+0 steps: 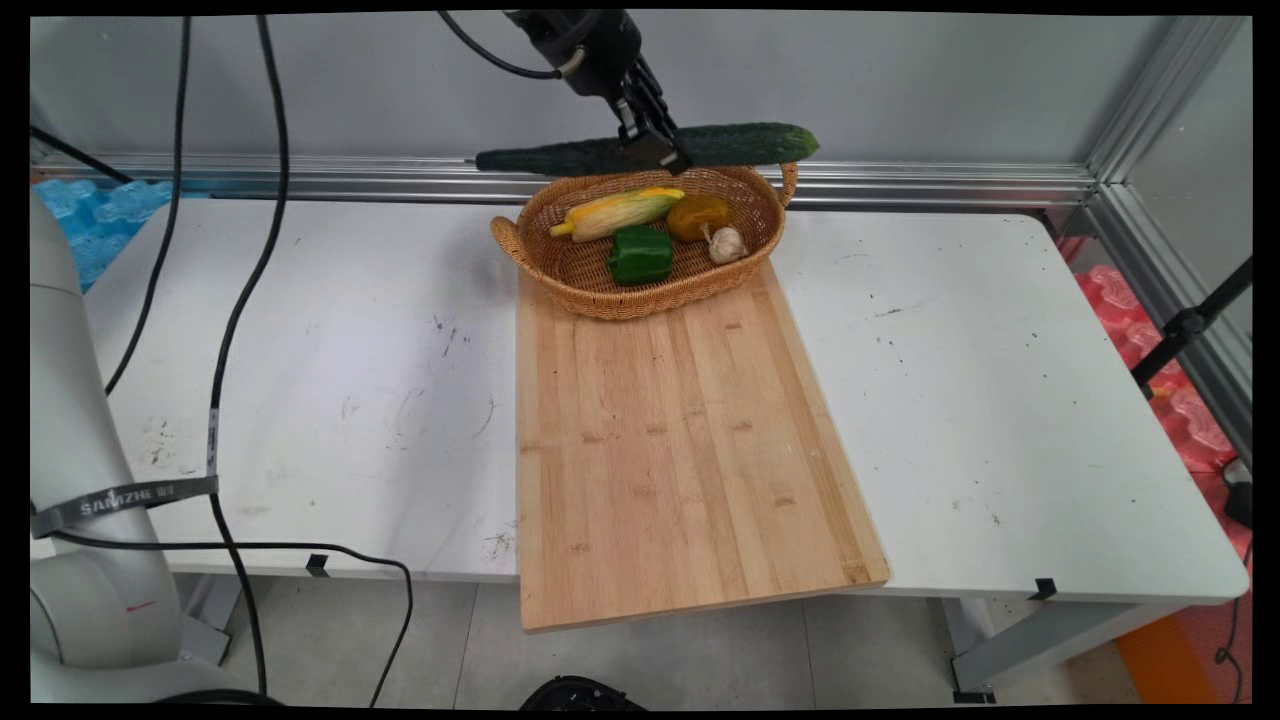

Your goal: Place the picked object on the cutting board

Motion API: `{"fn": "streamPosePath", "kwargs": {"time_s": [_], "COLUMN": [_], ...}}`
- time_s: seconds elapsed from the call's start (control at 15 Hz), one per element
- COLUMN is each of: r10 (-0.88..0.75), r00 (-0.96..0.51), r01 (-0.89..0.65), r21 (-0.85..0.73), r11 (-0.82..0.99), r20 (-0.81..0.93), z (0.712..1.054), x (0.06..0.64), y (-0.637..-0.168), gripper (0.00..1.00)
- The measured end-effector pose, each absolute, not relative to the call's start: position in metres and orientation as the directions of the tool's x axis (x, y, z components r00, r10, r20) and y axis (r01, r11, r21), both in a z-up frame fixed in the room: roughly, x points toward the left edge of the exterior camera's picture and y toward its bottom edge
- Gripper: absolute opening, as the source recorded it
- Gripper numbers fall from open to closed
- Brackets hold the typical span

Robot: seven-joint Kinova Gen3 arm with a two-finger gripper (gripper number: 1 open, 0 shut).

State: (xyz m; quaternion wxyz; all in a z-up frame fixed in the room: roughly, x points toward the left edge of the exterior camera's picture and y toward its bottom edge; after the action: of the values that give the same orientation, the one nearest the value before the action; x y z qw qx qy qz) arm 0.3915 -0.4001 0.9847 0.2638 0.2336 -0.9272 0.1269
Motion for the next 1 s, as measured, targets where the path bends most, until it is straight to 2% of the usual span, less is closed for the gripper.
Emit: {"fn": "streamPosePath", "kwargs": {"time_s": [0.47, 1.0], "r10": [-0.483, -0.605], "r00": [-0.688, -0.626], "r01": [-0.586, -0.693], "r21": [-0.021, 0.004], "r11": [0.810, 0.721], "r20": [0.542, 0.492], "z": [0.983, 0.933], "x": [0.359, 0.323], "y": [-0.352, -0.330], "gripper": [0.00, 0.00]}}
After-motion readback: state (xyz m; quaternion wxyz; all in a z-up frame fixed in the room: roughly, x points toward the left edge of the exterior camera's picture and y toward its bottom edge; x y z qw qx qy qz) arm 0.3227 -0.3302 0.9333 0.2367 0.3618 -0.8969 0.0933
